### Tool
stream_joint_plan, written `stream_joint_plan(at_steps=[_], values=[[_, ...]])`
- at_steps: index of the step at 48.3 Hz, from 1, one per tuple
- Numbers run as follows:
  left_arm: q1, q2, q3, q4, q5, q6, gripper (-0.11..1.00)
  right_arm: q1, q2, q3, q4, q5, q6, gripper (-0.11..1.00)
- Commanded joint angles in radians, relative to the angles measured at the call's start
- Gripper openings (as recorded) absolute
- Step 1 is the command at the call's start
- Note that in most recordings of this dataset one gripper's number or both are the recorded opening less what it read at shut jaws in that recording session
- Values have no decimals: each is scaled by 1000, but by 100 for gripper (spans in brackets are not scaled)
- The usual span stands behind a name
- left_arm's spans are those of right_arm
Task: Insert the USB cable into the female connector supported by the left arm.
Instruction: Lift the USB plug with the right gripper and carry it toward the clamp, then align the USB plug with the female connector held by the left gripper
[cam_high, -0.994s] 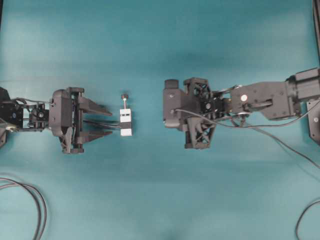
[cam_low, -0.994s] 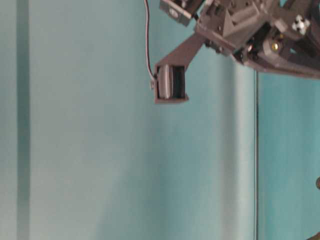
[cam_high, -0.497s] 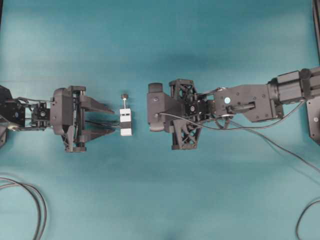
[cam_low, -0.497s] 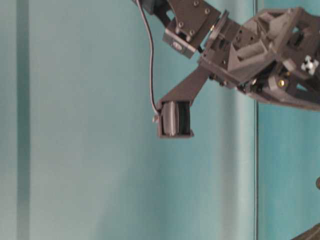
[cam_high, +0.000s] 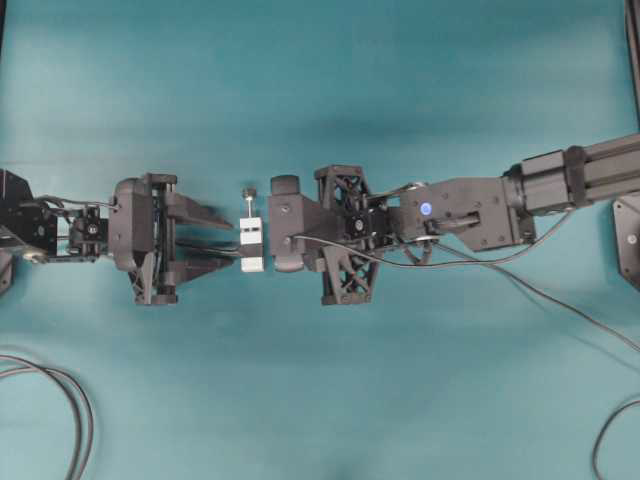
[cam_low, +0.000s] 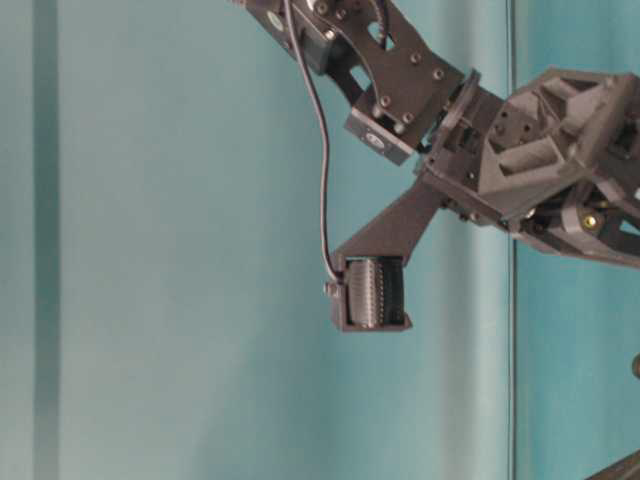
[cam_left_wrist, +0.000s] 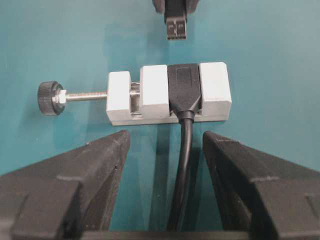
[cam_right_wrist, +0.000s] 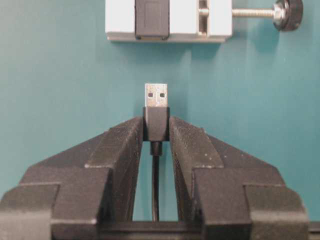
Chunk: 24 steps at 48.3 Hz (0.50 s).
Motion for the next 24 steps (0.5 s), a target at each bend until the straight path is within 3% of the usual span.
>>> stream_joint_plan(at_steps=[1, 24], values=[[0, -9, -3, -3, -6, 11, 68, 0, -11, -32, -6, -5, 0, 22], [2, -2, -9, -3, -9, 15, 68, 2, 3, -54, -29, -28, 0, 22]])
